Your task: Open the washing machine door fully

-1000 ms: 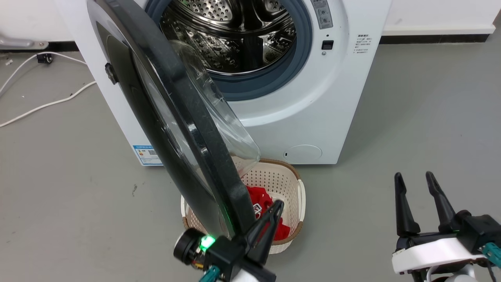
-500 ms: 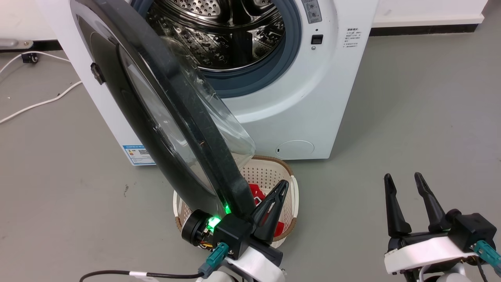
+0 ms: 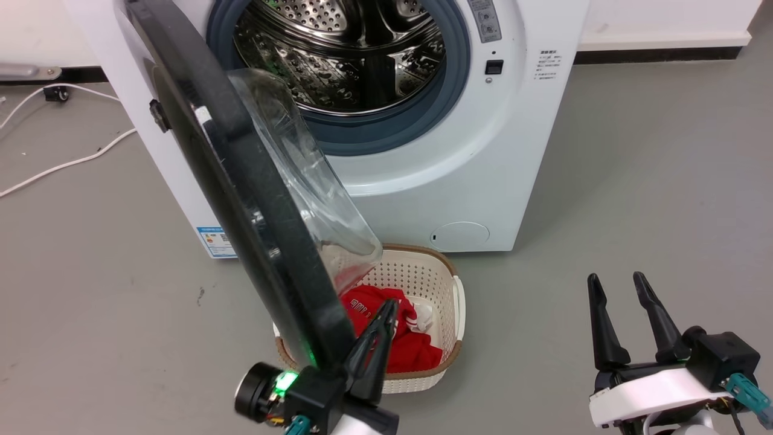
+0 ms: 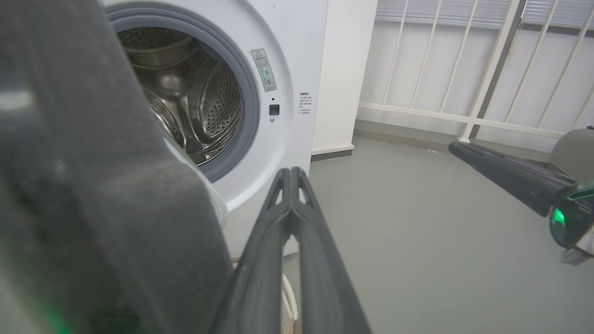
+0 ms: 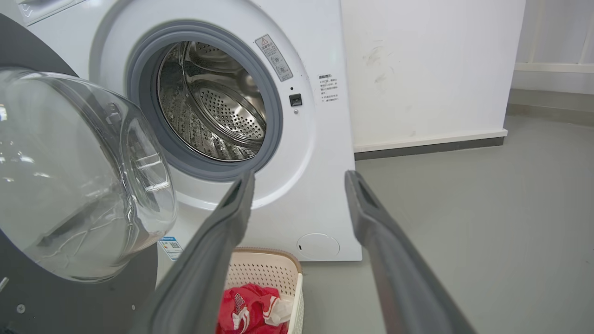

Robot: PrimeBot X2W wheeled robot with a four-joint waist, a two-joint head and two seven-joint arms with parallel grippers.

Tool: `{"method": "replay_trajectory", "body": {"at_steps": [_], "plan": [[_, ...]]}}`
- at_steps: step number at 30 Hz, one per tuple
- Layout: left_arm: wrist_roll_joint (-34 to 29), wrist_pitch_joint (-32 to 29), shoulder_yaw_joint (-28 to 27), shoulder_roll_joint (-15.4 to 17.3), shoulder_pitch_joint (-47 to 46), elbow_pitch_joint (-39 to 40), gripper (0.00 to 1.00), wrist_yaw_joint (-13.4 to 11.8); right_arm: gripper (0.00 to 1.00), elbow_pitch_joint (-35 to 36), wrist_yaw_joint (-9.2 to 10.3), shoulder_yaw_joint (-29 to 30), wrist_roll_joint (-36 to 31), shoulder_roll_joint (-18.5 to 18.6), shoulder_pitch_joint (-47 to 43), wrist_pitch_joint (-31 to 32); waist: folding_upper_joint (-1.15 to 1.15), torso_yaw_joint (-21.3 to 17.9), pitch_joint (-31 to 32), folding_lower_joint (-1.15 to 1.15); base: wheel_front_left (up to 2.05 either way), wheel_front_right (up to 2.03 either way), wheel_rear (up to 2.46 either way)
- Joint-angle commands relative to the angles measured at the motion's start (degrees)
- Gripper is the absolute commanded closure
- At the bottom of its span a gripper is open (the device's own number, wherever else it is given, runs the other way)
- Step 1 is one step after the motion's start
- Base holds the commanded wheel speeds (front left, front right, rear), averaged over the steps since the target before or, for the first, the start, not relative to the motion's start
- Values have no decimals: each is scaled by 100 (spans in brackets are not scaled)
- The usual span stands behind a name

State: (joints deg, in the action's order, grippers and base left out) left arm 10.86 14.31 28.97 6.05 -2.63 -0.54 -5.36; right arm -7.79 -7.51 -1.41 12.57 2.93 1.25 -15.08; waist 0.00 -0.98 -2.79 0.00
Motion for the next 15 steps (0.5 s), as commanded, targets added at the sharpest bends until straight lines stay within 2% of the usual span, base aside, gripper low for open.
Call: {"method": "replay_trajectory", "body": {"at_steps": [1,8,15], "plan": [[35,-85,-180,157,139,130,100,-145,0,-12,4,21,14,-10,-38,-11,0,51,6,0,0,0,0],[6,-339,-258,305,755,963,100,-496,0,-14,4,64,-22,-10,-80,-11,0,285,33,0,0,0,0],[9,-510,-364,434,1187,1490,100,-754,0,33,4,159,-37,-10,-148,5,0,758,57,0,0,0,0]]}}
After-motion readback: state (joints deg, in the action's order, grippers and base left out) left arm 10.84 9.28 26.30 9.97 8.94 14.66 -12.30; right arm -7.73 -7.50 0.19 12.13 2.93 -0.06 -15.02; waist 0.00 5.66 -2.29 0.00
